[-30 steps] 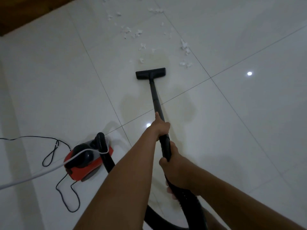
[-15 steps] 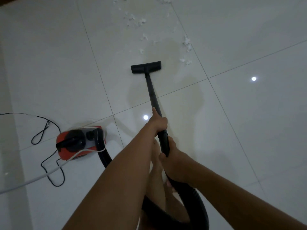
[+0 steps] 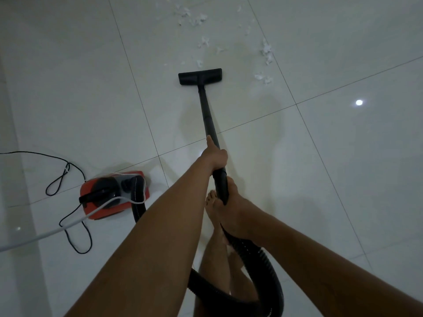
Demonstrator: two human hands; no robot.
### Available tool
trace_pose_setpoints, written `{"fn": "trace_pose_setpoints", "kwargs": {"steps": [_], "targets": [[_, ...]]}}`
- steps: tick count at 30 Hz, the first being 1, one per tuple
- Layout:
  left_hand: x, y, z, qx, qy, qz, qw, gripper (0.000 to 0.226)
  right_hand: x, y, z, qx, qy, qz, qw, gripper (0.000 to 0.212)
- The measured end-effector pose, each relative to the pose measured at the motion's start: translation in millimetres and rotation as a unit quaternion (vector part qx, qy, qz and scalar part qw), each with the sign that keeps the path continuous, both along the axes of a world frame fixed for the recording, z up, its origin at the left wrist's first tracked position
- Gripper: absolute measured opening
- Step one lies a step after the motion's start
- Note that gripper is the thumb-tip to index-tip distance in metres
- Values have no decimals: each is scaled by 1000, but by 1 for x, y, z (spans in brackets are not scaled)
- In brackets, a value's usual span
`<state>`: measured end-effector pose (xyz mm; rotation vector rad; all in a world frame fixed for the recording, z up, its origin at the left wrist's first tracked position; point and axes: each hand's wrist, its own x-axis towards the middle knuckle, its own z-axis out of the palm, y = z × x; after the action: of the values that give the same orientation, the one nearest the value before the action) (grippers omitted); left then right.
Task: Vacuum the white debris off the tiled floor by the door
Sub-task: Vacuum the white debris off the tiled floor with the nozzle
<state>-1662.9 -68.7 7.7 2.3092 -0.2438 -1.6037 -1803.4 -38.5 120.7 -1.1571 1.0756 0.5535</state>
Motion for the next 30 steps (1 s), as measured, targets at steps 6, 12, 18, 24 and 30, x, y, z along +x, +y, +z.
{"fn": "trace_pose_setpoints", "kwargs": {"steps": [6, 12, 18, 24, 30], "targets": [[-1, 0, 2, 2, -9, -9, 1000, 85, -2, 1, -1, -15, -6, 0, 1000, 64], [-8, 13, 10, -11, 17, 27, 999, 85, -10, 15, 4, -33, -14, 9, 999, 68], [-17, 25, 16, -36, 52, 82, 995, 85, -20, 22, 8, -65, -5, 46, 997, 68], [-11, 23, 9, -52, 53, 131, 989, 88, -15, 14, 10, 12, -27, -36, 999, 66], [1, 17, 10, -61, 62, 176, 980, 83, -5, 9, 12, 102, -50, -130, 985, 62]]}}
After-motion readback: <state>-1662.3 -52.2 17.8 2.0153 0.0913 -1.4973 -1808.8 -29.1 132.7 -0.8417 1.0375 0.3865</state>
